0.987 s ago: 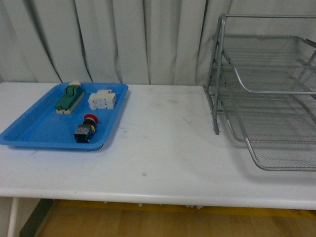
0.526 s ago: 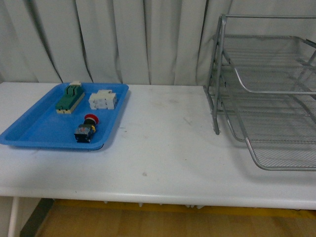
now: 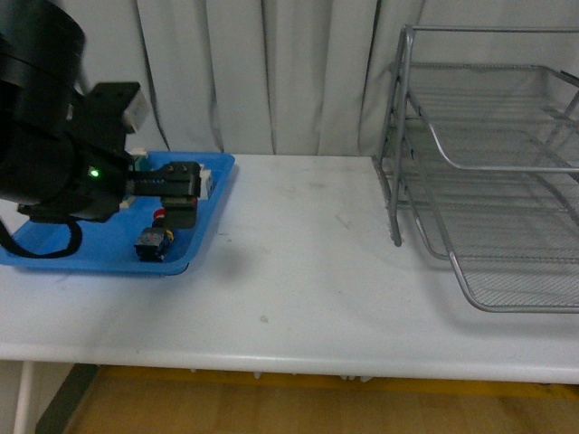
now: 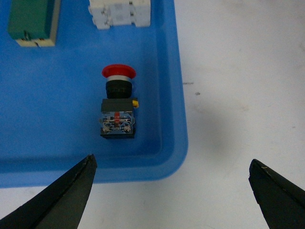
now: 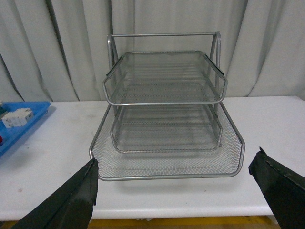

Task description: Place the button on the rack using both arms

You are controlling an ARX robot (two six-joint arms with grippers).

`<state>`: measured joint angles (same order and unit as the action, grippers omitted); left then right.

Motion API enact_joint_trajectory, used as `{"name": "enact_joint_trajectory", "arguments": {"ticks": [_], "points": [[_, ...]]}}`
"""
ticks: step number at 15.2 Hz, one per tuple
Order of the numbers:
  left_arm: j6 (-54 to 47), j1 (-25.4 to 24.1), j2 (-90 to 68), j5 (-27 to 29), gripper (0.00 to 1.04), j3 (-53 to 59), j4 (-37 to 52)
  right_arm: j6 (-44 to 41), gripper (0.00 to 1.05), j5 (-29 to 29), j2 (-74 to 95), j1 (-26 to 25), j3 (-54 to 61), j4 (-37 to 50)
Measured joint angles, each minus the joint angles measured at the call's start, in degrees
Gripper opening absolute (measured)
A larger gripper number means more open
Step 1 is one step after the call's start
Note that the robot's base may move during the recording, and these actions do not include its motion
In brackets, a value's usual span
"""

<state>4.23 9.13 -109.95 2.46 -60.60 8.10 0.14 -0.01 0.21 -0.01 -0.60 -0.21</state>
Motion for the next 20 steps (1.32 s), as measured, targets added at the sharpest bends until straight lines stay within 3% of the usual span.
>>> {"name": "enact_joint_trajectory", "arguments": {"ticks": [5,20], "points": [[-3.43,-1.81,-14.29,5.11,0.98,-17.84,-9.35,-0.02,0.98,0.0,0.0,0.0,0.0,0.0],[-1.64,-4.48,-26.1,5.44,0.98,-27.34,-13.86,0.0,0.98,0.0,0.0,0.0,0.0,0.0]]}}
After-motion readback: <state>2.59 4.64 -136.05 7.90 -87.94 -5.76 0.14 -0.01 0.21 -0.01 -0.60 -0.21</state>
